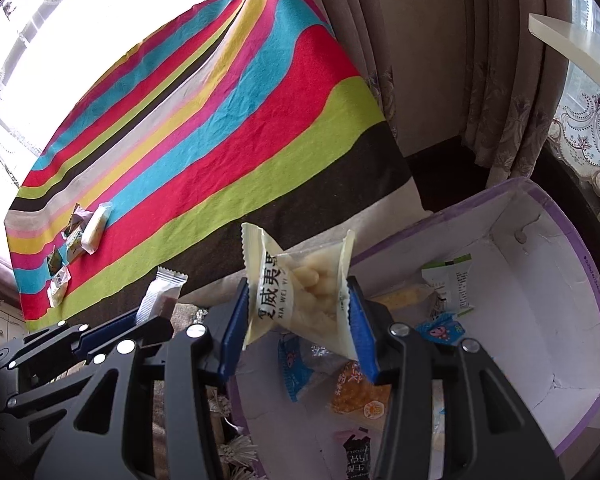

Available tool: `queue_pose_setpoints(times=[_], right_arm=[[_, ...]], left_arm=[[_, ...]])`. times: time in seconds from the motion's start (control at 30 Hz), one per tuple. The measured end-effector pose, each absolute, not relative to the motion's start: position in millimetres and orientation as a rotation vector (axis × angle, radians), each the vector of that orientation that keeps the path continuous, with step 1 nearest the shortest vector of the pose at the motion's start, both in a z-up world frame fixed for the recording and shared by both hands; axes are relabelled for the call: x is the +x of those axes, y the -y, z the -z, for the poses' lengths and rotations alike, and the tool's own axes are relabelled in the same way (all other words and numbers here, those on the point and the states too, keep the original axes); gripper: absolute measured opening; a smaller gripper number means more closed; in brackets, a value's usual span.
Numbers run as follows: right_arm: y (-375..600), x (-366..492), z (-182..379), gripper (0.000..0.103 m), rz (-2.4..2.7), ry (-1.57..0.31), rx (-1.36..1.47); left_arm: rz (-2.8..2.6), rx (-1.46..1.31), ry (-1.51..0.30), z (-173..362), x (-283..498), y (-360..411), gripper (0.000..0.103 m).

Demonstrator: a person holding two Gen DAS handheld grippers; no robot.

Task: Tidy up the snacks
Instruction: 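Carry both packets off the table and over the white box, then open both tools to drop the packets into the white box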

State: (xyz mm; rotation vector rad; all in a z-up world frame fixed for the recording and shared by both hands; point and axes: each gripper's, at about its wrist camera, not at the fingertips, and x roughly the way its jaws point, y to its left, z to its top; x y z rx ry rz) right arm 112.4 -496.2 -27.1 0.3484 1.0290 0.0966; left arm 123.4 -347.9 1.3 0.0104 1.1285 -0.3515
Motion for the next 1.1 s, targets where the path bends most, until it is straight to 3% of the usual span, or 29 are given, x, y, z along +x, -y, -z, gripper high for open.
queue_pose_setpoints(times=[0.13, 0.4, 0.57, 1.1], right_arm=[[506.6, 110.1, 29.5, 0.048, -0.081, -1.028, 0.366], [518.6, 107.0, 29.5, 0.061, -0.052, -1.022, 0.392], [515.9, 106.1, 27.8, 0.066, -0.059, -1.017, 0.393], [493.2, 107.9, 13.3, 0.067, -0.071, -1.012, 0.334]], left_arm=[[0.360, -0.012, -1.159, 4.8, 125.2, 354.2, 0.013], [0.376, -0.043, -1.182, 8.4, 126.2, 354.9, 0.017], [0.370, -0.053, -1.175, 7.1, 126.1, 351.7, 0.036], [0.245, -0.028, -1.093, -9.3, 119.0, 318.6, 0.056]])
